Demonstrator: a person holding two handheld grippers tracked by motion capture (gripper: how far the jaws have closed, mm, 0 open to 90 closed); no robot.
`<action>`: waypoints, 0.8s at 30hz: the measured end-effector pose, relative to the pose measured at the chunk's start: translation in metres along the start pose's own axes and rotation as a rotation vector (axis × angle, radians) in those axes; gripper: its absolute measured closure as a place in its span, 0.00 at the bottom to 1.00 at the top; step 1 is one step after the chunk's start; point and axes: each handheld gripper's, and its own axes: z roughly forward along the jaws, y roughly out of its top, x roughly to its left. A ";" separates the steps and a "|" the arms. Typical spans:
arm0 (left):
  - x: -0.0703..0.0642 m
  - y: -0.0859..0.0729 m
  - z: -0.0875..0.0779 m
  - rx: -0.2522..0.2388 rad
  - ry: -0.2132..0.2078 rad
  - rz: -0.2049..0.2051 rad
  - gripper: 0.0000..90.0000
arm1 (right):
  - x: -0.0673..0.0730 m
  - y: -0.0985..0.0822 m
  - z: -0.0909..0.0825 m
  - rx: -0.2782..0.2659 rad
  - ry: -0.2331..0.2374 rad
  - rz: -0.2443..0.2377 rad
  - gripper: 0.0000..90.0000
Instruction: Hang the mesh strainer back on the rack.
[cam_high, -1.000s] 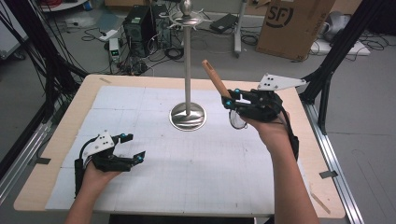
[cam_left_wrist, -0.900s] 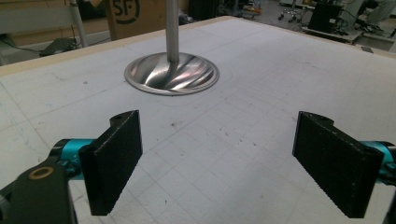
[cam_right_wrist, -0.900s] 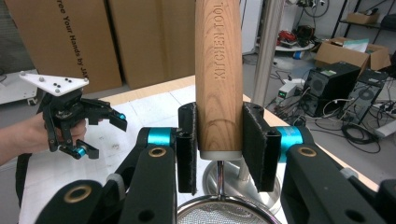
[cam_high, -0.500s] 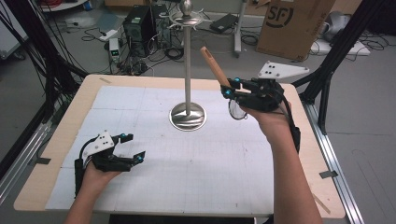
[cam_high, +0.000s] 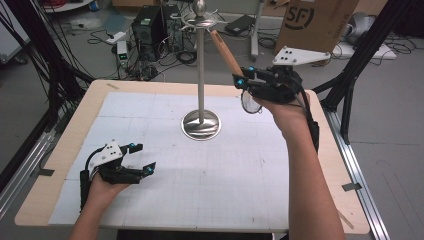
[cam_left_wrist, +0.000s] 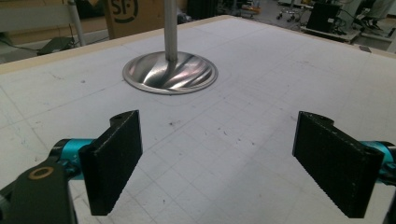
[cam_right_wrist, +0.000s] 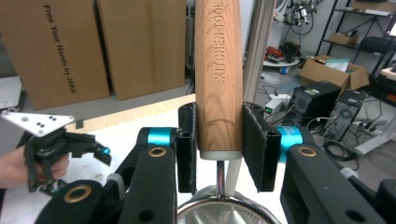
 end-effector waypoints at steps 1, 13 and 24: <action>0.000 0.000 0.000 0.001 0.000 0.001 0.18 | -0.001 0.002 0.002 0.004 -0.001 0.001 0.75; 0.001 0.000 -0.001 -0.009 -0.002 -0.007 0.18 | -0.007 0.005 0.017 0.021 -0.030 0.028 0.75; 0.001 0.000 -0.001 -0.008 -0.005 -0.008 0.18 | -0.020 0.000 0.022 0.021 -0.068 0.078 0.75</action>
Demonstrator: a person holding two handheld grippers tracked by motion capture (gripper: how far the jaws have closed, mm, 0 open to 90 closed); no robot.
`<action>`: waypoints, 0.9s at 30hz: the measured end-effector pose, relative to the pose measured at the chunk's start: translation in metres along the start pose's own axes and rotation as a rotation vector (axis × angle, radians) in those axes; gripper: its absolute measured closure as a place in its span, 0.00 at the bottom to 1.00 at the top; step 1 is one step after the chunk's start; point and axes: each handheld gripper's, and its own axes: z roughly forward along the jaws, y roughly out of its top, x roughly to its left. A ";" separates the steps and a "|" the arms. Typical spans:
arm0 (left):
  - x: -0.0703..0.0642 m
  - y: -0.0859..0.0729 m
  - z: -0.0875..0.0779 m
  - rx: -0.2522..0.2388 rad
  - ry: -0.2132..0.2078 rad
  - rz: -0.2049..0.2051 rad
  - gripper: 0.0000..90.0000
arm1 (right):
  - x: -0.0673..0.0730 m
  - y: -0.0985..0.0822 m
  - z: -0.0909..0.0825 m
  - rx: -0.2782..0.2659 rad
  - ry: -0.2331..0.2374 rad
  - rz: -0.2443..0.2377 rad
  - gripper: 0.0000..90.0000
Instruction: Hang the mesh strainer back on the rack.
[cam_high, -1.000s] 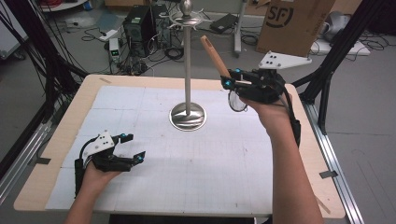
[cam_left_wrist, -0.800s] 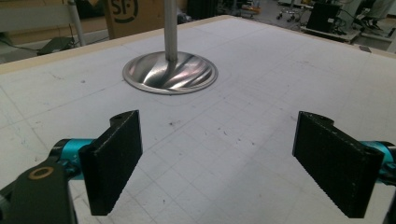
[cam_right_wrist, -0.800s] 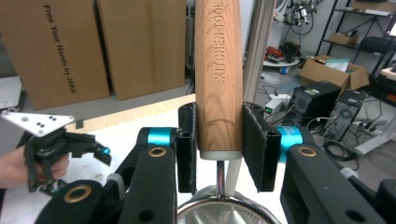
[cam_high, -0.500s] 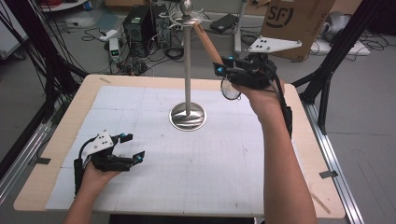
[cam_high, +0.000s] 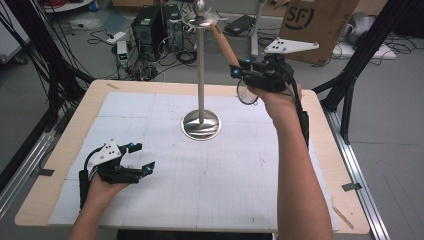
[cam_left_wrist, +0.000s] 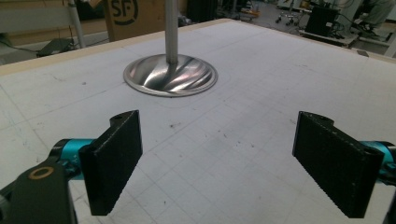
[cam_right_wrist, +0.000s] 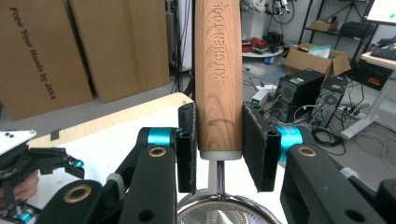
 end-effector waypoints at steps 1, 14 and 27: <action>0.000 0.000 0.000 0.001 0.000 0.001 0.18 | -0.002 -0.001 0.001 -0.007 0.001 0.009 0.75; 0.000 0.000 -0.001 -0.004 0.002 0.000 0.18 | -0.007 -0.006 0.019 0.031 -0.002 0.031 0.75; 0.000 0.001 -0.002 -0.008 0.002 0.002 0.18 | -0.003 -0.006 0.046 0.074 0.007 0.043 0.75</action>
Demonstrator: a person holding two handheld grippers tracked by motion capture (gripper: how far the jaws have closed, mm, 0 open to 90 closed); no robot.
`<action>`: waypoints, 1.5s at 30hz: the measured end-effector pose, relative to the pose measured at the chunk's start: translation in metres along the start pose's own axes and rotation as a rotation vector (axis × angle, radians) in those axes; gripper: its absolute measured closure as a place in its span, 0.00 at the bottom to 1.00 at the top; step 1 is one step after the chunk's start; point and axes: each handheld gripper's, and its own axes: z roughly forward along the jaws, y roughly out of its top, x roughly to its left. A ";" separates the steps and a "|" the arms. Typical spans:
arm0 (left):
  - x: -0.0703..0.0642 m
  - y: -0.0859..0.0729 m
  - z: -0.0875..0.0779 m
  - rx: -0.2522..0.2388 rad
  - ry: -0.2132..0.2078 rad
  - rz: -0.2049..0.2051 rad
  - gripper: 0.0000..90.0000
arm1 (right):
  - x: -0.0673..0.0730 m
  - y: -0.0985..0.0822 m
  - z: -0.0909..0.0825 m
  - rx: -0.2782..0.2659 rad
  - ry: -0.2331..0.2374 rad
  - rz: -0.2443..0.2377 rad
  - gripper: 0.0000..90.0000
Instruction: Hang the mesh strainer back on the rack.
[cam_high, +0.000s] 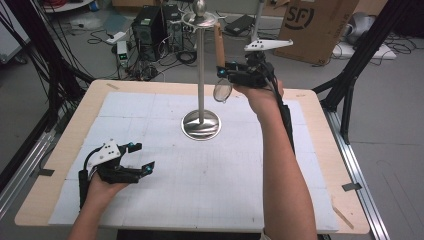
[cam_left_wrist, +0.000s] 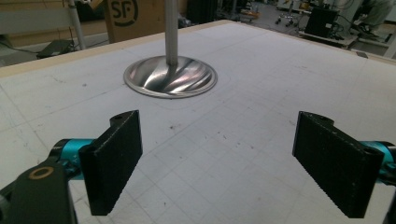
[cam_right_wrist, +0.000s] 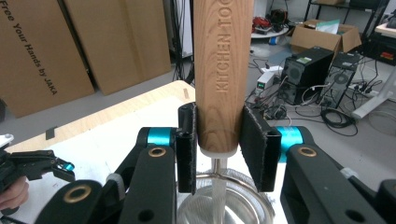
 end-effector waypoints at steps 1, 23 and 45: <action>0.000 0.000 0.000 0.001 -0.002 -0.001 0.18 | 0.000 0.000 0.002 0.003 0.000 -0.001 0.75; 0.000 0.001 -0.001 0.002 -0.002 0.004 0.18 | 0.009 -0.005 -0.010 0.031 -0.042 -0.033 0.62; -0.001 0.000 0.000 0.007 -0.005 0.010 0.18 | 0.015 -0.056 -0.067 -0.016 -0.028 -0.034 0.54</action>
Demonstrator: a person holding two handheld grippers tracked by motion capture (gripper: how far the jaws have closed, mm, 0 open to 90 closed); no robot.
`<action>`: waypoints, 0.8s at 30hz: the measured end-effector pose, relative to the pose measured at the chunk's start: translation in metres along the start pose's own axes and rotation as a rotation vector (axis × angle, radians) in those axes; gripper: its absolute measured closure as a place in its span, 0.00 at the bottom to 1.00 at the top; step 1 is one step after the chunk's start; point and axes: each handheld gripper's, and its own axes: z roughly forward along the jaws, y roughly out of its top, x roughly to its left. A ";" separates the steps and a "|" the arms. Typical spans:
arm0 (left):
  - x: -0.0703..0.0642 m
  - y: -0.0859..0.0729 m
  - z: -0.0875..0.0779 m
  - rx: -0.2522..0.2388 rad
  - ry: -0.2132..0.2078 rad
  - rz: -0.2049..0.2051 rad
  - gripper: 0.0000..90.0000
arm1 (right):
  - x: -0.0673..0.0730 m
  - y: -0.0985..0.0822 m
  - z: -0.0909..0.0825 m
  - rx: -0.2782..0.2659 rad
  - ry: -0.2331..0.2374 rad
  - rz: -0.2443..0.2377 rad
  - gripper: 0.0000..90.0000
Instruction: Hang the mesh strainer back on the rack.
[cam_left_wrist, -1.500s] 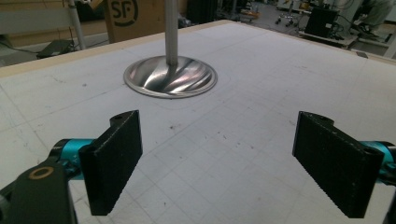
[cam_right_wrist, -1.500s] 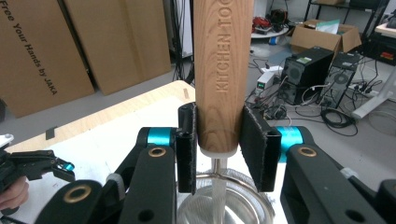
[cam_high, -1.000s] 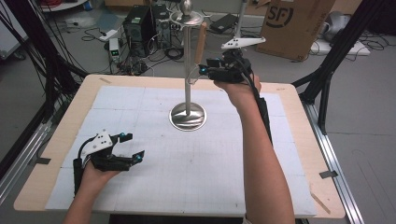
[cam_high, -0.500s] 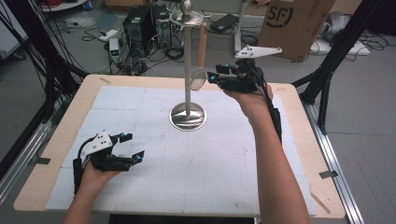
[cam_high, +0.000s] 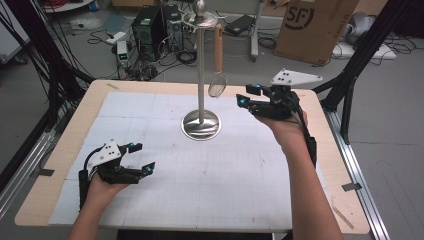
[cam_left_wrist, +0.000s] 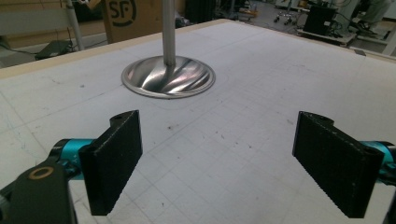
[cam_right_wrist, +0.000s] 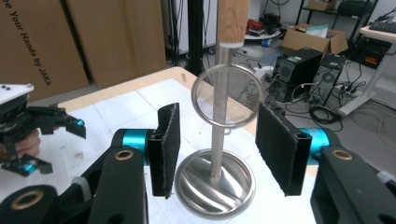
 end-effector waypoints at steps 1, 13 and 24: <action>0.000 0.000 0.000 0.001 0.002 0.002 0.18 | 0.000 -0.002 -0.002 -0.005 0.003 -0.001 0.54; 0.000 0.000 0.000 0.003 -0.004 0.001 0.18 | 0.005 -0.033 -0.021 -0.023 -0.002 0.004 0.50; -0.001 0.000 0.000 0.006 -0.012 0.008 0.18 | 0.009 -0.066 -0.036 -0.036 -0.004 0.023 0.46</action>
